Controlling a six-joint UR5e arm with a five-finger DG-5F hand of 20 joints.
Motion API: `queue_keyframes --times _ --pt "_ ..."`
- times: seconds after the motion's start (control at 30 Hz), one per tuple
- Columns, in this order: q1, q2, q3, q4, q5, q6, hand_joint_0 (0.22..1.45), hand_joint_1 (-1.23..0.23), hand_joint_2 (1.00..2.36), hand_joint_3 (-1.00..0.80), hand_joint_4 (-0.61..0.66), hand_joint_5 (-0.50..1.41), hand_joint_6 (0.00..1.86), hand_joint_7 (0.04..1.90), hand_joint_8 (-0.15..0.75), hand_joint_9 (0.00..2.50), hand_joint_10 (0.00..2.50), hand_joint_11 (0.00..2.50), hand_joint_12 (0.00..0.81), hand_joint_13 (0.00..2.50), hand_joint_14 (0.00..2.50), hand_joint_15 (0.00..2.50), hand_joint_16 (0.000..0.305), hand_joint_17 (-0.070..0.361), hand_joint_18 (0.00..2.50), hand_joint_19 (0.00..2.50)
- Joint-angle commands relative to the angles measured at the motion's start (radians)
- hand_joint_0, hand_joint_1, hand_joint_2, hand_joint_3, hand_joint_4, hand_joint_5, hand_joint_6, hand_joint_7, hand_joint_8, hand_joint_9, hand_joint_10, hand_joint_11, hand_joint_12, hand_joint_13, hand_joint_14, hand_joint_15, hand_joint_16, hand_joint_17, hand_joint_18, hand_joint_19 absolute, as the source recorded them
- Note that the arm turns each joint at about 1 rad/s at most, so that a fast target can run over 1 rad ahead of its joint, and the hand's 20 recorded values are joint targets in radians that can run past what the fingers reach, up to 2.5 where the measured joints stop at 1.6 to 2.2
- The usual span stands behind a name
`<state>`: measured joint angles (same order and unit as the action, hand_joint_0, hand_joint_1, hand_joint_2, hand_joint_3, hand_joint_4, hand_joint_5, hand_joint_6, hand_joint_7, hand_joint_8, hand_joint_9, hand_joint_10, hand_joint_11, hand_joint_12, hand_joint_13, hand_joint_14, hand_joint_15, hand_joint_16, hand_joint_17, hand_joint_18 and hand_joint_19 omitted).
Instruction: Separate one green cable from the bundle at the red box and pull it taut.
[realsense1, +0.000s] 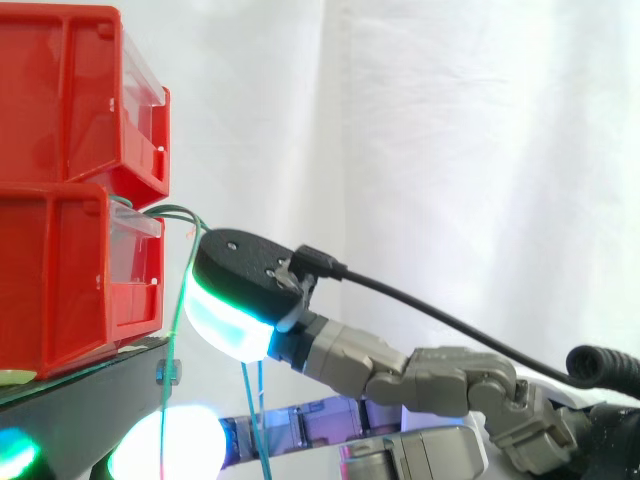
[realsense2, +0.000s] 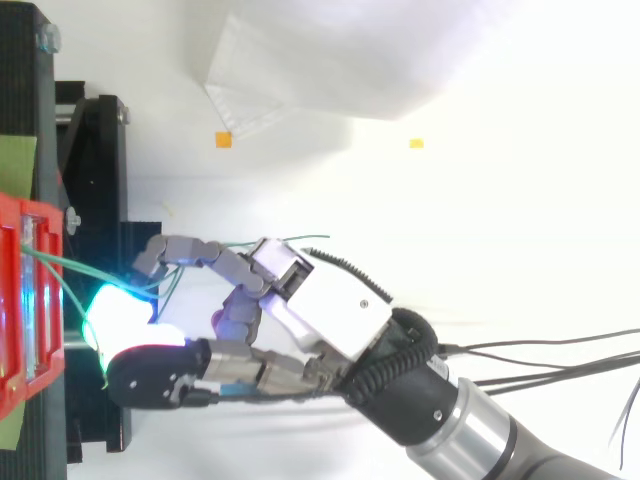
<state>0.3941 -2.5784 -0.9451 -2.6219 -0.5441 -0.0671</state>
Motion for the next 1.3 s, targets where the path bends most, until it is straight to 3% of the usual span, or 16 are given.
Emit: queue_keyframes --times 0.0,0.13,0.4,0.6,0.77,0.83,0.87,0.97,1.03,1.17,1.27 --pt "0.016 0.0 0.025 0.003 0.006 -0.025 0.49 -0.51 1.0 -0.5 0.27 0.08 0.51 1.19 0.296 2.34 0.02 2.03 0.382 1.7 0.81 1.53 0.062 0.139 1.51 1.25" --pt "0.037 0.0 0.054 0.003 0.027 -0.054 0.49 -0.51 1.0 -0.5 0.26 0.08 0.51 1.19 0.295 2.34 0.02 2.05 0.383 1.7 0.81 1.55 0.062 0.14 1.51 1.24" --pt "0.072 0.0 0.066 0.016 0.069 -0.073 0.49 -0.51 1.0 -0.5 0.26 0.08 0.51 1.18 0.295 2.34 0.02 2.05 0.375 1.7 0.81 1.55 0.062 0.139 1.51 1.26" --pt "0.089 0.0 0.068 0.031 0.092 -0.08 0.49 -0.51 1.0 -0.5 0.26 0.08 0.51 1.19 0.295 2.34 0.02 2.04 0.38 1.69 0.81 1.55 0.062 0.139 1.51 1.25" --pt "0.091 0.0 0.057 0.029 0.082 -0.043 0.49 -0.5 1.0 -0.5 0.31 0.08 0.51 1.18 0.295 2.34 0.02 2.04 0.376 1.69 0.82 1.53 0.061 0.138 1.51 1.26" --pt "0.091 0.001 0.052 0.026 0.067 0.027 0.5 -0.48 1.0 -0.5 0.32 0.08 0.51 1.17 0.284 2.35 0.02 2.03 0.374 1.7 0.82 1.54 0.06 0.135 1.51 1.27" --pt "0.091 0.001 0.049 0.014 0.046 0.121 0.5 -0.47 1.0 -0.5 0.32 0.08 0.51 1.17 0.284 2.35 0.02 2.03 0.374 1.7 0.82 1.53 0.06 0.135 1.51 1.27" --pt "0.091 0.001 0.046 -0.027 0.001 0.256 0.49 -0.39 1.0 -0.5 0.31 0.08 0.51 1.17 0.277 2.37 0.02 2.02 0.369 1.72 0.81 1.53 0.061 0.138 1.52 1.23" --pt "0.091 0.0 0.046 -0.107 -0.056 0.388 0.49 -0.34 1.0 -0.5 0.31 0.08 0.51 1.18 0.267 2.37 0.02 2.03 0.374 1.73 0.81 1.52 0.061 0.137 1.53 1.23" --pt "0.091 0.0 0.045 -0.194 -0.086 0.535 0.49 -0.32 1.0 -0.5 0.31 0.08 0.51 1.17 0.267 2.38 0.02 2.01 0.372 1.74 0.81 1.53 0.062 0.139 1.54 1.23" --pt "0.091 0.0 0.04 -0.216 -0.097 0.616 0.49 -0.29 1.0 -0.5 0.31 0.08 0.51 1.17 0.258 2.39 0.02 2.02 0.37 1.73 0.81 1.54 0.06 0.136 1.54 1.24"
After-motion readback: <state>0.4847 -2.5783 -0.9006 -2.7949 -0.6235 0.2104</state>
